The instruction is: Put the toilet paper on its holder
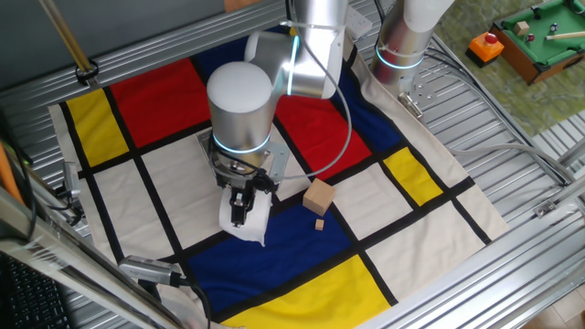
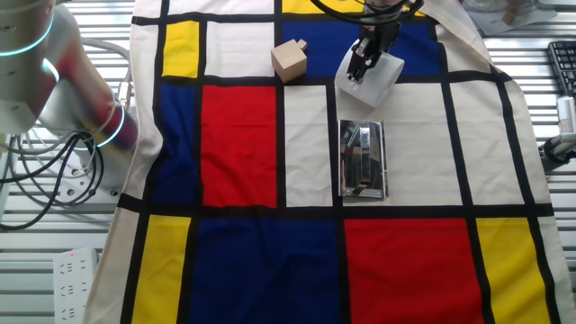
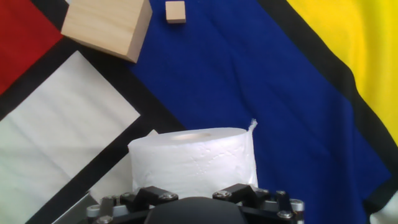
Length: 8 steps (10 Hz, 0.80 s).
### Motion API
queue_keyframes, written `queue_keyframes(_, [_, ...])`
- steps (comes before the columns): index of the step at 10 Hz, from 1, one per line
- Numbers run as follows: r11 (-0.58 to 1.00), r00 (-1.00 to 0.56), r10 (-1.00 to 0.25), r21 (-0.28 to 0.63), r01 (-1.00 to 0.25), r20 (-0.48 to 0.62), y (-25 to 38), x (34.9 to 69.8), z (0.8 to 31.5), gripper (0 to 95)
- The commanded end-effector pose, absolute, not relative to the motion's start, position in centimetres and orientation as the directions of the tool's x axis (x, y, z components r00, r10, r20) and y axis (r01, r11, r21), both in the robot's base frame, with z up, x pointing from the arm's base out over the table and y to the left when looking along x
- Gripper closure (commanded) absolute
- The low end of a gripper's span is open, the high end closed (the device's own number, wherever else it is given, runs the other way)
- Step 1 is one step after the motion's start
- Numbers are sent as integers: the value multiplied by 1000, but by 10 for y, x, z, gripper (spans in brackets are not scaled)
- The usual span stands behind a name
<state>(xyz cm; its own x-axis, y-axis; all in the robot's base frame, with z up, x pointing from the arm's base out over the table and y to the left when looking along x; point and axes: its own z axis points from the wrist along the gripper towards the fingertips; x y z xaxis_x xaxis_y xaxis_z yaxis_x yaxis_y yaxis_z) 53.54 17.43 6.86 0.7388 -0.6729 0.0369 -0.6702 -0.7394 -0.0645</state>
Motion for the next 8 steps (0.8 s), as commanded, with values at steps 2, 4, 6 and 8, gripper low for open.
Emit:
queue_keyframes(2, [-715,715,-699,-58,-697,31,175,537,44,950])
queue_keyframes(4, [-704,704,-710,-40,-709,30,175,537,44,950])
queue_keyframes(6, [-684,683,-730,-35,-729,28,175,537,46,950])
queue_keyframes(8, [-653,652,-757,-30,-757,36,177,535,54,950])
